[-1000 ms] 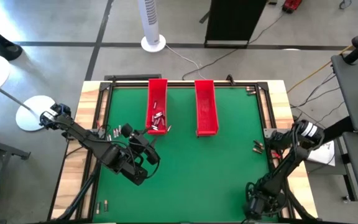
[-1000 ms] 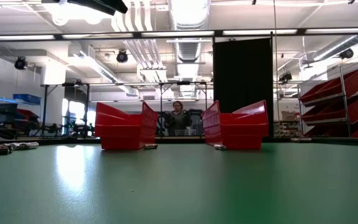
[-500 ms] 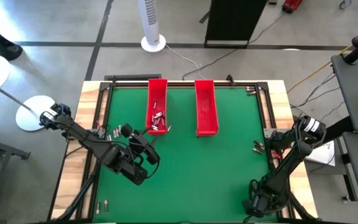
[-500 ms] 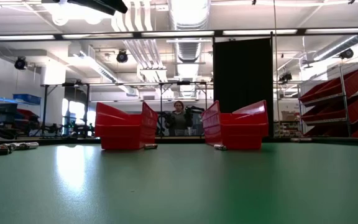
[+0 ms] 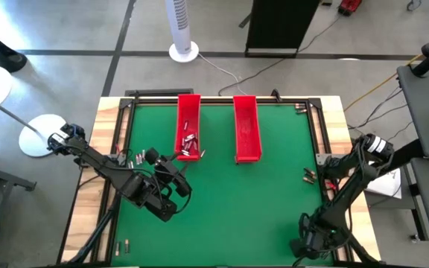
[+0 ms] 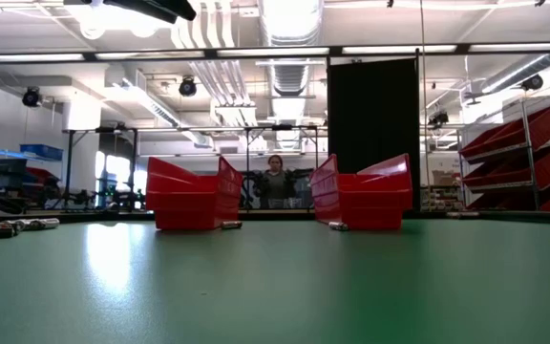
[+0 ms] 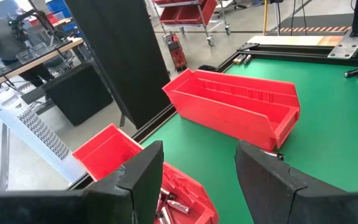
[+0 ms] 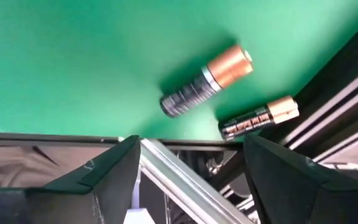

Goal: Sort batteries
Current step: Put the black battery into the right red bin

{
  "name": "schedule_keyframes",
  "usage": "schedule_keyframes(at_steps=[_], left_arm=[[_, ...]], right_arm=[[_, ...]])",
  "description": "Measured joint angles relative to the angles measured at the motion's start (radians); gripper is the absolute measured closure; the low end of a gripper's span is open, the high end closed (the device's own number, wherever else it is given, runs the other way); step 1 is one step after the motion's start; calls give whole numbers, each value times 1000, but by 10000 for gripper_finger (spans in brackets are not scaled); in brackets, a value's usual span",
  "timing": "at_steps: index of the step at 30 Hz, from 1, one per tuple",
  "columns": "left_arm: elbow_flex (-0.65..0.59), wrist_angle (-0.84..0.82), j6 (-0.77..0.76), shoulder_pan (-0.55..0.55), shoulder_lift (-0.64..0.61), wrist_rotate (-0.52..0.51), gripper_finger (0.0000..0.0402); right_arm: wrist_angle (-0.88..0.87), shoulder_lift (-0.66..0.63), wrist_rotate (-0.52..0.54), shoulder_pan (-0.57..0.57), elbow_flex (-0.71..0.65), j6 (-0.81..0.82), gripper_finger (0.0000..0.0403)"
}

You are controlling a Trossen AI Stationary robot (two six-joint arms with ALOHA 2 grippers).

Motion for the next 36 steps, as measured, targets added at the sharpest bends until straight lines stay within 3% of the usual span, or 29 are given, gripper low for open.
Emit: schedule_keyframes(at_steps=[6,13,18,26,31,36], left_arm=[[0,-1,0,0,0,0,222],[0,-7,0,0,0,1,222],[0,-7,0,-1,0,2,222],[0,-7,0,-1,0,1,222],[0,-7,0,-1,0,-2,221],[0,-7,0,-1,0,-4,221]], right_arm=[[61,21,-55,1,-2,-11,124],[67,29,-49,18,-2,-36,137],[68,31,-54,40,0,-163,139],[57,102,-221,60,0,-254,102],[62,130,-253,62,-2,-251,70],[89,129,-233,51,-4,-223,68]])
